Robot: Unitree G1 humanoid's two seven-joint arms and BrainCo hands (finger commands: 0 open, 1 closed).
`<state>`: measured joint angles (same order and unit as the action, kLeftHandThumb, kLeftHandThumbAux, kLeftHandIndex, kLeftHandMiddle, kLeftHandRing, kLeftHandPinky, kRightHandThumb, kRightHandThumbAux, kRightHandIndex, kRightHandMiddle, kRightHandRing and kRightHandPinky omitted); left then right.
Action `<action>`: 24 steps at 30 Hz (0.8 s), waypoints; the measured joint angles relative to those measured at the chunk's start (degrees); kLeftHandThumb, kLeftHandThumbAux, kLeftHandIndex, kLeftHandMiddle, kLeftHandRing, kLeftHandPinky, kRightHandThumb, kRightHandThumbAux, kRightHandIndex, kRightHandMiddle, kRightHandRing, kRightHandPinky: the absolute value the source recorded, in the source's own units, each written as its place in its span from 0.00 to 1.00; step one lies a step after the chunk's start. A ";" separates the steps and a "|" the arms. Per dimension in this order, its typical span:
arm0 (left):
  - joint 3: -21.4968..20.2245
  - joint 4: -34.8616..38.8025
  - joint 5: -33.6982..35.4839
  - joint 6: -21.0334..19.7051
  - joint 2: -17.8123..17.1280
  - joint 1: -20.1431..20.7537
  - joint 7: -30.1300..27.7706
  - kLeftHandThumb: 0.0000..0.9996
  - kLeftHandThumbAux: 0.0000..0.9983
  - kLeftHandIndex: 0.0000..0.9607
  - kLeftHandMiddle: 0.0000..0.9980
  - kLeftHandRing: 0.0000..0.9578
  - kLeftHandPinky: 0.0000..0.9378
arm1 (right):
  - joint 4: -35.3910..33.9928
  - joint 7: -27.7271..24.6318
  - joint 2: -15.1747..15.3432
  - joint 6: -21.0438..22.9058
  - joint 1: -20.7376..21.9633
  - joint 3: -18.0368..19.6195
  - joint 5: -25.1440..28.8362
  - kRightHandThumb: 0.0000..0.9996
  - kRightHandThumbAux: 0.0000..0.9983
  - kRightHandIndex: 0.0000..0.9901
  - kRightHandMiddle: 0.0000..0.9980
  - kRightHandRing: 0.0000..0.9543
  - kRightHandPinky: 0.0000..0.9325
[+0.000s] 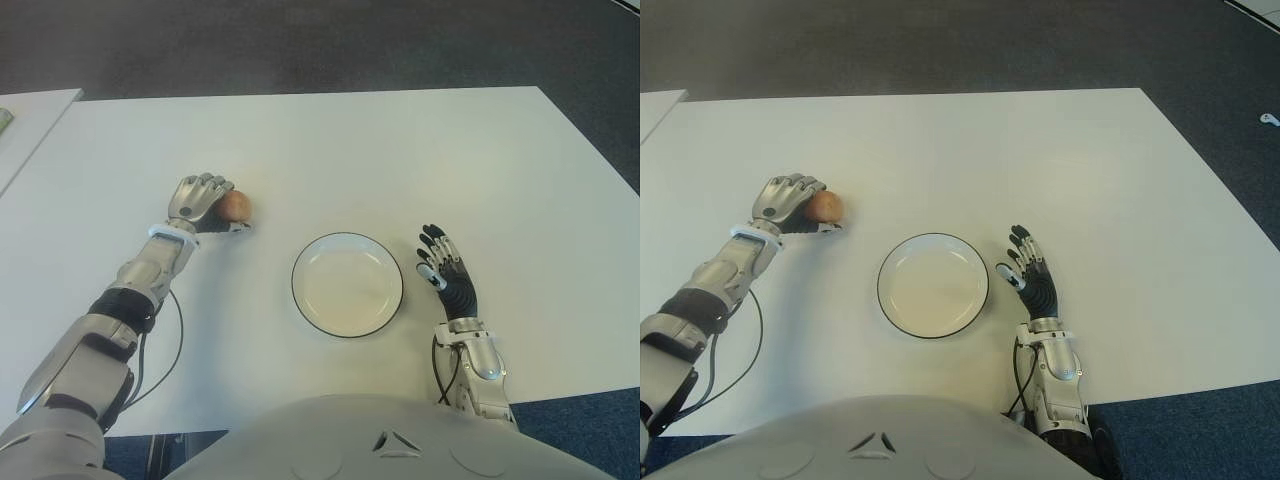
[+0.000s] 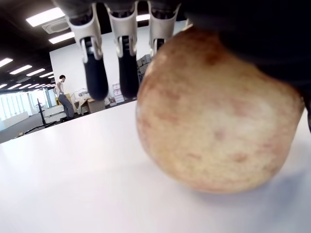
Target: Put the apples into the plate.
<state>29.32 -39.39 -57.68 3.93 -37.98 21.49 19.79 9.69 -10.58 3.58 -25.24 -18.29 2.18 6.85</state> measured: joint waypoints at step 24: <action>0.07 5.89 4.87 -1.63 -1.56 -1.38 -7.33 0.75 0.69 0.46 0.85 0.88 0.90 | 0.59 -0.75 -0.10 -0.01 0.75 1.31 1.14 0.13 0.54 0.00 0.00 0.00 0.00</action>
<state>29.38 -33.50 -52.81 2.30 -39.54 20.10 12.46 10.28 -11.33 3.48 -25.25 -17.55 3.49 7.99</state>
